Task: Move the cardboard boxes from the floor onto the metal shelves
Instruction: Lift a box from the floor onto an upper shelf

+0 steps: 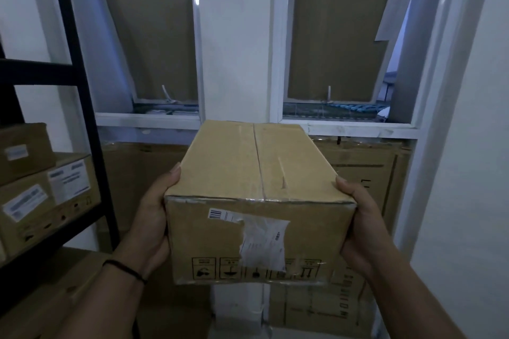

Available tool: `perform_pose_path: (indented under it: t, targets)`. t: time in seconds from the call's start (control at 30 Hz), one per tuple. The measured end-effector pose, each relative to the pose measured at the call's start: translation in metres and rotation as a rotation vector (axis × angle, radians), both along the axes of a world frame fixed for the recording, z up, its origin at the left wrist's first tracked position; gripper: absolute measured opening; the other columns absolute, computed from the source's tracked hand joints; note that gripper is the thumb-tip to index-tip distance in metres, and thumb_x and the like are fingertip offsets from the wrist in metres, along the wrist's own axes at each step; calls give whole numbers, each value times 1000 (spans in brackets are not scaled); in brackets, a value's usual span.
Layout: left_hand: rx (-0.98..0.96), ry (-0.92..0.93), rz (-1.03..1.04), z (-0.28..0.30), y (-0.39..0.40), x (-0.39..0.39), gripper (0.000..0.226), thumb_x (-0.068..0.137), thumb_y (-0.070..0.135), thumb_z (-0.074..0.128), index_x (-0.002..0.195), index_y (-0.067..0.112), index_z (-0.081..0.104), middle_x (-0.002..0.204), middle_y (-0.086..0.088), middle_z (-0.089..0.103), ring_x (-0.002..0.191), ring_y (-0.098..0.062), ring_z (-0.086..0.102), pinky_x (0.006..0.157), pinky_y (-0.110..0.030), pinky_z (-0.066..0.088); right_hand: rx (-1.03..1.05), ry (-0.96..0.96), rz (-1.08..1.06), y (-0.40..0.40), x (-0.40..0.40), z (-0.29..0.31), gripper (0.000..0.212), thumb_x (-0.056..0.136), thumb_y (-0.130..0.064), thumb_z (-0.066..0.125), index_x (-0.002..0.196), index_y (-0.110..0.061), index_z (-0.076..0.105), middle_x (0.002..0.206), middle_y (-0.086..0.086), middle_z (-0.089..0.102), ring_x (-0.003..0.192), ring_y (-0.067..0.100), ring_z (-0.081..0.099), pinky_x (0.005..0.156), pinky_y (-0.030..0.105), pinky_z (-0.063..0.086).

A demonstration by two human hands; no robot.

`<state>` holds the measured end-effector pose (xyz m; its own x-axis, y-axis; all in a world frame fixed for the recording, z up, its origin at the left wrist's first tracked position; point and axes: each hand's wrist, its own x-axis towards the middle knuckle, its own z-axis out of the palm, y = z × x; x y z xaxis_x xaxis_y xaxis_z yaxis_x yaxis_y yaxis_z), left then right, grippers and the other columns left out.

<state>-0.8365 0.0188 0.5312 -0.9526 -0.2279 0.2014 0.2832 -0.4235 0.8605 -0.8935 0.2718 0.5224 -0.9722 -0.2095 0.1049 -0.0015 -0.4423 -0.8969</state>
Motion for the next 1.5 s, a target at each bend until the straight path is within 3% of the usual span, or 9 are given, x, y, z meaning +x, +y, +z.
perform_pose_path:
  t: [0.2,0.33,0.57,0.77,0.97,1.17,1.3,1.4,1.5]
  targets:
    - [-9,27,81,15,-26,-47,45,81,45,48,107,13,67,91,-13,74,74,-25,72,57,-33,59,-24,37,64,-31,-66,11,31,85,-36,51,101,-20,71,93,11,74,76,26,69,69,38,51]
    - [-7,69,199,23,-39,-73,36,93,37,43,88,17,72,76,-7,74,63,-20,71,50,-28,56,-40,77,174,-53,-111,21,38,73,-40,54,99,-20,73,96,12,74,78,26,70,69,38,51]
    - [-8,99,407,37,-45,-105,35,88,40,48,101,13,67,84,-10,74,70,-24,71,68,-36,57,-31,117,373,-82,-193,40,39,77,-40,54,102,-15,70,96,12,74,80,26,71,77,40,51]
    - [-23,146,611,51,-35,-105,31,94,36,44,96,16,68,80,-7,73,66,-21,70,53,-31,56,-37,152,555,-108,-238,60,45,80,-42,53,111,-14,69,106,14,72,94,31,67,82,44,50]
    - [-66,155,803,69,-29,-84,35,92,39,44,108,16,66,86,-9,72,70,-23,69,55,-32,57,-81,195,762,-140,-246,81,36,87,-40,47,105,-17,69,92,11,75,75,23,71,70,38,50]
    - [-131,204,923,89,-19,-63,33,96,36,41,93,14,66,71,-6,71,58,-18,69,46,-25,53,-145,193,886,-168,-239,95,29,89,-37,48,97,-19,69,87,10,75,69,23,71,67,36,52]
    - [-189,202,1014,98,-18,-49,32,94,36,43,98,15,67,77,-6,72,62,-18,69,48,-26,53,-201,194,960,-185,-234,104,27,90,-36,49,96,-18,68,86,9,75,71,23,72,56,34,58]
    - [-214,192,1050,108,-23,-40,41,87,41,48,111,13,66,83,-7,73,67,-20,70,50,-27,54,-226,203,1011,-200,-230,113,29,90,-35,49,87,-20,74,84,10,75,69,24,71,61,37,58]
    - [-235,230,1104,121,-34,-34,48,78,42,53,113,12,64,81,-6,73,64,-20,69,49,-28,54,-235,224,1047,-218,-227,126,31,84,-38,54,98,-16,70,87,11,74,72,26,70,70,39,54]
